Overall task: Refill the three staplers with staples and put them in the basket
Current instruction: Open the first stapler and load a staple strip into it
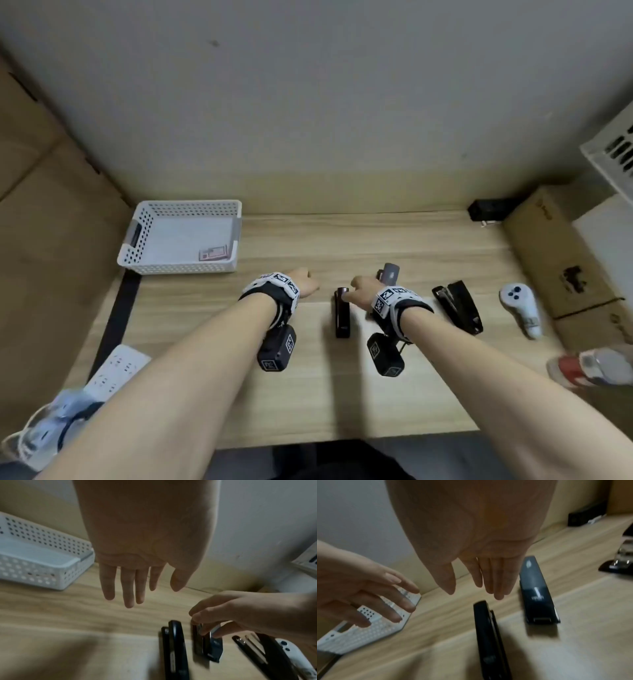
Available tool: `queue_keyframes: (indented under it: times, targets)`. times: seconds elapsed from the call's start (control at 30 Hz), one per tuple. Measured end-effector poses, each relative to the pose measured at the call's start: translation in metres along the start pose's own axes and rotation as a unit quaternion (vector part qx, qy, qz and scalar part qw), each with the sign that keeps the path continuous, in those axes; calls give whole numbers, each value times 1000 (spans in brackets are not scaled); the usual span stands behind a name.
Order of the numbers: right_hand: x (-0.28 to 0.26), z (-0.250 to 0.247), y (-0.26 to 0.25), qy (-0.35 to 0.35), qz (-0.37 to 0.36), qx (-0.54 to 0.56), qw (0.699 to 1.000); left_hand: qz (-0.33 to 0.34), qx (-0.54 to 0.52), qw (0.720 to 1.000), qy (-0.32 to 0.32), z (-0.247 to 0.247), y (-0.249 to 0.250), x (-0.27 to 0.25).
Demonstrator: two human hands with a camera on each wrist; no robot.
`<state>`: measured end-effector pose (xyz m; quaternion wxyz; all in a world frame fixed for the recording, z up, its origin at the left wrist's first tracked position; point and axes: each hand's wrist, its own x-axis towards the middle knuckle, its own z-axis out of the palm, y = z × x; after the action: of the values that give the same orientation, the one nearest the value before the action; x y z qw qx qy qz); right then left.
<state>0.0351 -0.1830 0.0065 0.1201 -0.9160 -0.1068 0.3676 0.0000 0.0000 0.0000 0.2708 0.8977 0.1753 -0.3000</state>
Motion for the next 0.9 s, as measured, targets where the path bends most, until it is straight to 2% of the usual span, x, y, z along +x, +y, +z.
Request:
queue_keyframes:
  times: [0.1,0.2,0.3,0.43,0.7,0.9]
  targets:
    - [7,12,3,10,-25,-65,998,-25,9,999,-24,19,-2,3]
    - [14,30,3,18,-48,-76,996,-62,10,997,-55,36,-12,0]
    - [28,41,1,25,-60,-82,995,-101,6,993,-56,46,-27,-4]
    - [37,46,-14,6,-105,-119,987,-121,-26,990,-66,51,-48,-12]
    - [45,46,-46,1,-192,-101,976,-92,-62,993,-35,34,-76,-9]
    - [43,39,-66,-11,-253,-61,965,-11,-40,999,10,17,-102,-5]
